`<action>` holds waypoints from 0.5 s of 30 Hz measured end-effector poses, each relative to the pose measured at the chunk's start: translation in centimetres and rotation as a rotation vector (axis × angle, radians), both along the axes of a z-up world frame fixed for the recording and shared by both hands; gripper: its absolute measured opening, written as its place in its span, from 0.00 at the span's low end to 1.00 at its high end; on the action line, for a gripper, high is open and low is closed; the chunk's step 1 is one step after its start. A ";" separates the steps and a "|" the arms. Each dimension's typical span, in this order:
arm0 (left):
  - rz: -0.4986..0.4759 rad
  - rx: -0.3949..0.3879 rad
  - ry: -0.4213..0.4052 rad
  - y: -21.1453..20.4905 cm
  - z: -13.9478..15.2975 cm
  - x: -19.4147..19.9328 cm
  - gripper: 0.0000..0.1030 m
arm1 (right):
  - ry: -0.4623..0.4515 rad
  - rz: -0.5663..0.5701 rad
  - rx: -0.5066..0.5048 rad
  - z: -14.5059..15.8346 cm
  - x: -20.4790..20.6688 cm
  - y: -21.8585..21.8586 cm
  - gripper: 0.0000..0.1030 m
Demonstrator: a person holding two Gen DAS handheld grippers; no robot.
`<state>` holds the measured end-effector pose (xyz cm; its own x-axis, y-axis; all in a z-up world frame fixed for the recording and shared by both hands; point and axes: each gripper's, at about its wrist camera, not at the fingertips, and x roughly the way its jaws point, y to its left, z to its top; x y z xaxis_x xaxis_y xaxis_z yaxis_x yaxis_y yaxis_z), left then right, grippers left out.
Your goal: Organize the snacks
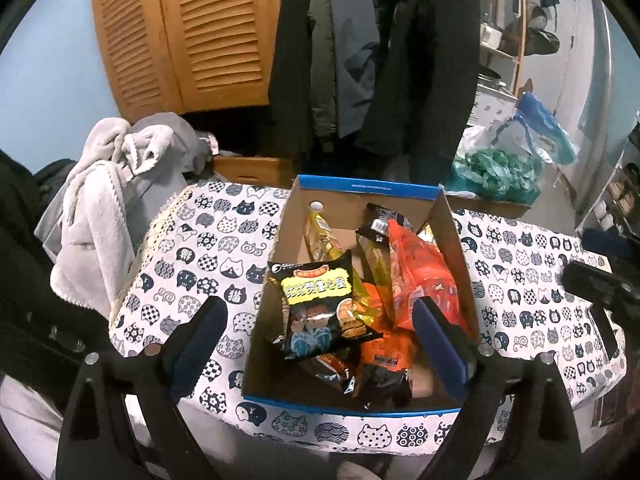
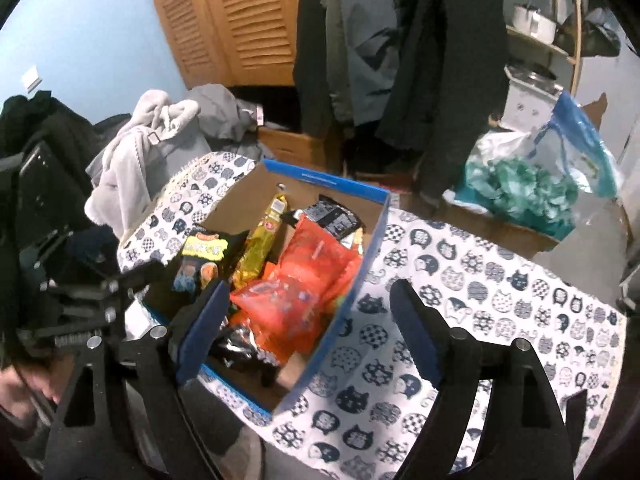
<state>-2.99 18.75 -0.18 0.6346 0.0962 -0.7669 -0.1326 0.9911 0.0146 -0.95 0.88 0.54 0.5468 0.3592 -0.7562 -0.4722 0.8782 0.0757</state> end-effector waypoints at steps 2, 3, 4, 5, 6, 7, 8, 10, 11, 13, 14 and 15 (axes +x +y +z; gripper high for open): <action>0.010 -0.020 -0.003 0.3 0.1 -0.4 0.92 | -0.021 -0.003 0.003 0.3 -0.9 -0.7 0.80; 0.013 -0.029 -0.011 0.4 0.2 -0.7 0.92 | -0.030 -0.004 0.005 0.4 -1.2 -1.0 0.80; 0.016 -0.027 -0.015 0.4 0.2 -1.0 0.93 | -0.036 -0.007 0.007 0.5 -1.4 -1.3 0.80; 0.022 -0.015 -0.021 0.4 0.3 -1.3 0.94 | -0.041 -0.009 0.012 0.5 -1.6 -1.5 0.80; 0.028 0.001 -0.029 0.4 0.4 -1.5 0.95 | -0.044 -0.010 0.013 0.5 -1.8 -1.7 0.80; 0.034 0.016 -0.039 0.4 0.5 -1.8 0.97 | -0.047 -0.010 0.009 0.4 -1.9 -1.9 0.80; 0.039 0.026 -0.049 0.3 0.7 -2.0 0.97 | -0.049 -0.009 0.005 0.4 -2.1 -2.0 0.80; 0.029 0.031 -0.081 0.1 1.1 -2.4 0.98 | -0.048 -0.011 0.008 0.1 -2.3 -2.5 0.80; 0.025 0.037 -0.093 -0.1 1.3 -2.5 0.99 | -0.046 -0.013 0.009 0.0 -2.4 -2.8 0.80; 0.021 0.062 -0.109 -0.4 1.4 -2.6 0.99 | -0.041 -0.020 0.007 -0.3 -2.5 -3.2 0.80; 0.016 0.081 -0.115 -0.7 1.4 -2.7 0.99 | -0.039 -0.024 0.005 -0.5 -2.5 -3.4 0.80; 0.011 0.098 -0.120 -0.9 1.5 -2.7 0.99 | -0.035 -0.028 0.004 -0.6 -2.4 -3.7 0.80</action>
